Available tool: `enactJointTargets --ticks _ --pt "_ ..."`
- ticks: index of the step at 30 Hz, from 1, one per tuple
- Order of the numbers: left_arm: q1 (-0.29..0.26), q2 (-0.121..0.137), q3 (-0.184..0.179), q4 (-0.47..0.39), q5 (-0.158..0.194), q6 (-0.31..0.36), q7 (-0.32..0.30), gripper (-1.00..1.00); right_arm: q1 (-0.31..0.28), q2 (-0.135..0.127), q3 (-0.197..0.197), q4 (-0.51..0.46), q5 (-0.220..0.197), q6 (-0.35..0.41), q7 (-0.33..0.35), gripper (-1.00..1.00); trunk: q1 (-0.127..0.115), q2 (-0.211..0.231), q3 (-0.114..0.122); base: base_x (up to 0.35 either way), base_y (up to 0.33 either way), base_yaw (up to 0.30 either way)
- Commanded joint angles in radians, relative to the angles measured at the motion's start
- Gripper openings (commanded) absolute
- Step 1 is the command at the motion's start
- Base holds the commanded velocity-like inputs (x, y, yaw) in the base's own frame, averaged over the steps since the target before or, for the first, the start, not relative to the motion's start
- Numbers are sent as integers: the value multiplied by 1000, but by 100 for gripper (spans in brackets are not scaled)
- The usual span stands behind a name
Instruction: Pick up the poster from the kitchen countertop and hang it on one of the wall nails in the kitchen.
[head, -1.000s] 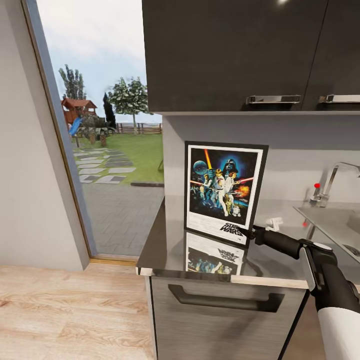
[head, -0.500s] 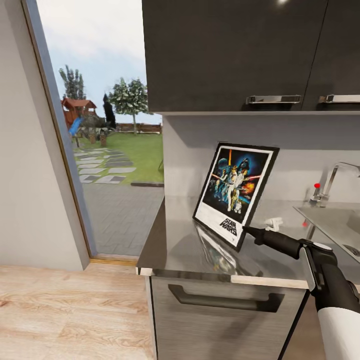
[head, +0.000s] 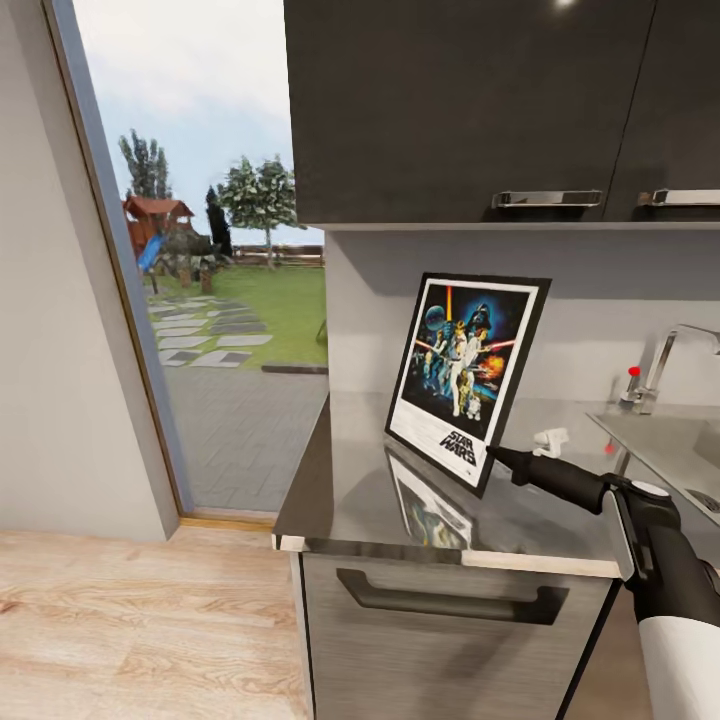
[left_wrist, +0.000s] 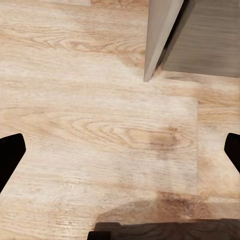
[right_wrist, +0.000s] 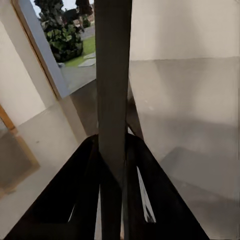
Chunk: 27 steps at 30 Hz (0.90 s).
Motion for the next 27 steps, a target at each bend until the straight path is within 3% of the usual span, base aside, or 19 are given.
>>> enactJointTargets --ticks 1,15,27 --pt "0 0 1 -1 0 -2 0 100 0 0 -2 -3 -1 9 6 -100 0 -1 -1 0 0 0" --pt "0 6 1 -1 0 -2 0 100 2 0 -2 -14 -1 10 7 -100 0 -1 -1 -23 0 0" --pt "0 12 1 -1 1 -2 0 100 3 0 -1 -14 -2 9 33 -100 0 -1 -1 -289 58 0"
